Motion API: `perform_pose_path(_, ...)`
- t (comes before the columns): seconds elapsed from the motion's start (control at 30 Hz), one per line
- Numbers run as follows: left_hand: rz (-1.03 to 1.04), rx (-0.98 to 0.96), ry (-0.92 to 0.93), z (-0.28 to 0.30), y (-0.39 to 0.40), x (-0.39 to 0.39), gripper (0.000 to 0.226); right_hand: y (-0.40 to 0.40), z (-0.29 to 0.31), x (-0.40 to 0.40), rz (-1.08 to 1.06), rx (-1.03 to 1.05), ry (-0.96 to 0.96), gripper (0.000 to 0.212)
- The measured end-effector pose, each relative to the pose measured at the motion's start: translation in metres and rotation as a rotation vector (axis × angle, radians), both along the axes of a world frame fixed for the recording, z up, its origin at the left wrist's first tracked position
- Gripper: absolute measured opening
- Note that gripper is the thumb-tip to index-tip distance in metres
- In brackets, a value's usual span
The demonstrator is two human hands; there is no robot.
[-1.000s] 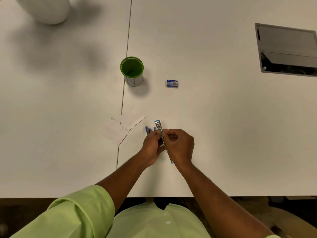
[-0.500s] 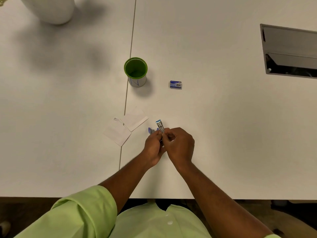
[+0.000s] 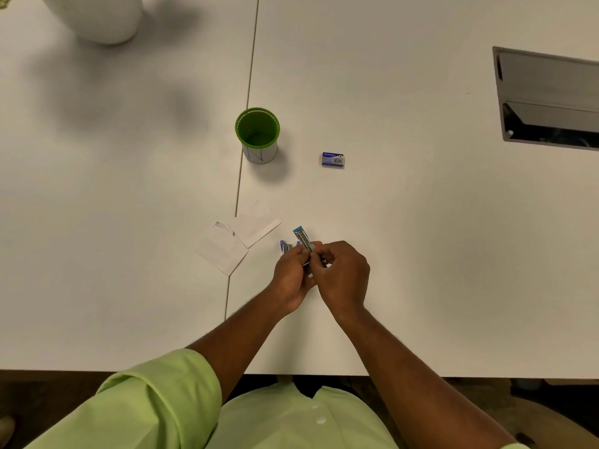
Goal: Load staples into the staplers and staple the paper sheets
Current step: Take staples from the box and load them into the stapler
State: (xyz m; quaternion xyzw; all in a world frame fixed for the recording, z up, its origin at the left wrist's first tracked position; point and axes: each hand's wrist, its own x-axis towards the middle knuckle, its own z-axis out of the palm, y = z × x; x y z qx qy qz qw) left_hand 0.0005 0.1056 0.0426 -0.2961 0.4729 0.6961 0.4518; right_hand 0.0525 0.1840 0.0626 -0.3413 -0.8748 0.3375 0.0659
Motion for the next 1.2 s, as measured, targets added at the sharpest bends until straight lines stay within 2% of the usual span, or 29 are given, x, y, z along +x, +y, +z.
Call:
perform_pose_path(0.4, 0.002, 0.032, -0.002, 0.0, 0.001, -0.002, 0.032, 0.003, -0.001, 0.001, 0.049, 0.028, 0.042, 0.012)
perform_pose_path(0.77, -0.058, 0.034, 0.023, -0.002, 0.001, -0.004, 0.03, 0.008, -0.004, 0.0, 0.105, 0.031, -0.025, 0.017)
perform_pose_path(1.2, -0.036, 0.034, 0.005, -0.003, 0.003, -0.004, 0.028, 0.007, -0.011, 0.003, 0.142, 0.034, -0.06, 0.023)
